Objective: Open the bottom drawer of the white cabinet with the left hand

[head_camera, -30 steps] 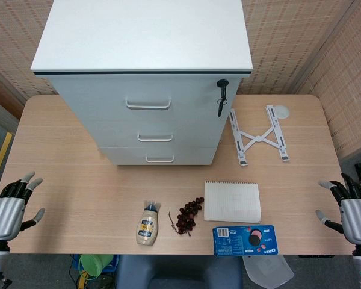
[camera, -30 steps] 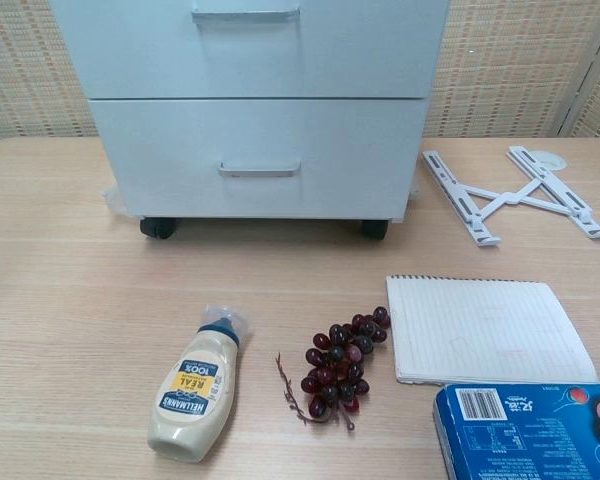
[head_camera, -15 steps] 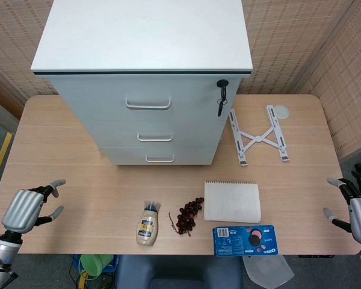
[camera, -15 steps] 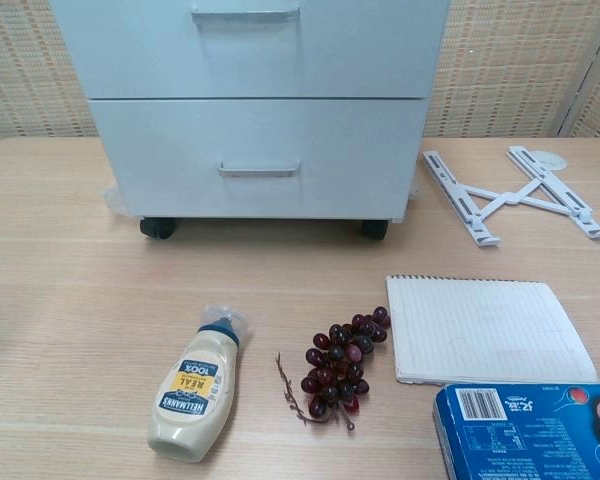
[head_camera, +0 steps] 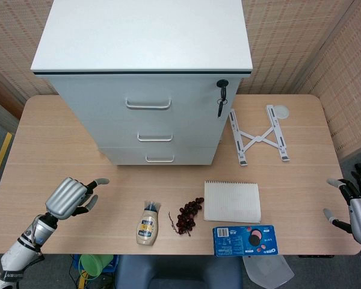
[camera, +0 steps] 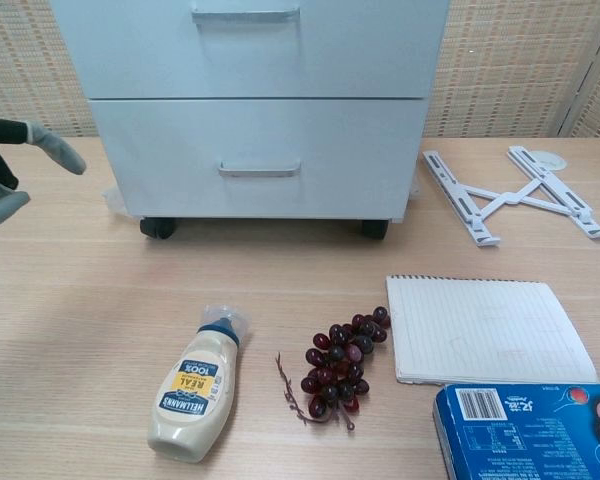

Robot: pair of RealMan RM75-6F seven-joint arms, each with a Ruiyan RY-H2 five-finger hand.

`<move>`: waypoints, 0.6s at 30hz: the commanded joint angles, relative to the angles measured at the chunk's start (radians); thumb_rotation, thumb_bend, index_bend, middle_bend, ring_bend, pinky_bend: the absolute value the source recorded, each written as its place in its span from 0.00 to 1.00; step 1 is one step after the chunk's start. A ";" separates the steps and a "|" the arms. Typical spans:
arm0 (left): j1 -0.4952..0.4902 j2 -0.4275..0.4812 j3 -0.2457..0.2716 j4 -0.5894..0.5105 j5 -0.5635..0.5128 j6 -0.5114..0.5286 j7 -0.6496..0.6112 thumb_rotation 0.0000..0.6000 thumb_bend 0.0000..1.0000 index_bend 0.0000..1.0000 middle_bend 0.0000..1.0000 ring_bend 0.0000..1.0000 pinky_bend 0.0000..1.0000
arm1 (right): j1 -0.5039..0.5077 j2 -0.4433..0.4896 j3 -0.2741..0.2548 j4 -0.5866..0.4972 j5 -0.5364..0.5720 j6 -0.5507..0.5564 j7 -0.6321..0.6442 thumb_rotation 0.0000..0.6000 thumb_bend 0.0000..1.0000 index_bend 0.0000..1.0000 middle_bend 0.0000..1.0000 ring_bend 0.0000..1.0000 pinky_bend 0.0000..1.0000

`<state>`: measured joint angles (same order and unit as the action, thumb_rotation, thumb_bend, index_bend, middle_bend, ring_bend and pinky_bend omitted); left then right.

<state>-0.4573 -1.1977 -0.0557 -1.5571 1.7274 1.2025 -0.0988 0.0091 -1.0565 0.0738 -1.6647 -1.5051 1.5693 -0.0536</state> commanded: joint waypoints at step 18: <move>-0.178 -0.186 -0.077 -0.003 -0.198 -0.223 0.124 1.00 0.59 0.16 0.97 1.00 1.00 | 0.006 -0.001 -0.005 0.004 0.003 -0.026 0.009 1.00 0.15 0.26 0.29 0.16 0.17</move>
<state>-0.6209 -1.3696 -0.1246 -1.5561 1.5475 0.9965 0.0051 0.0154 -1.0575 0.0690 -1.6606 -1.5019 1.5435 -0.0453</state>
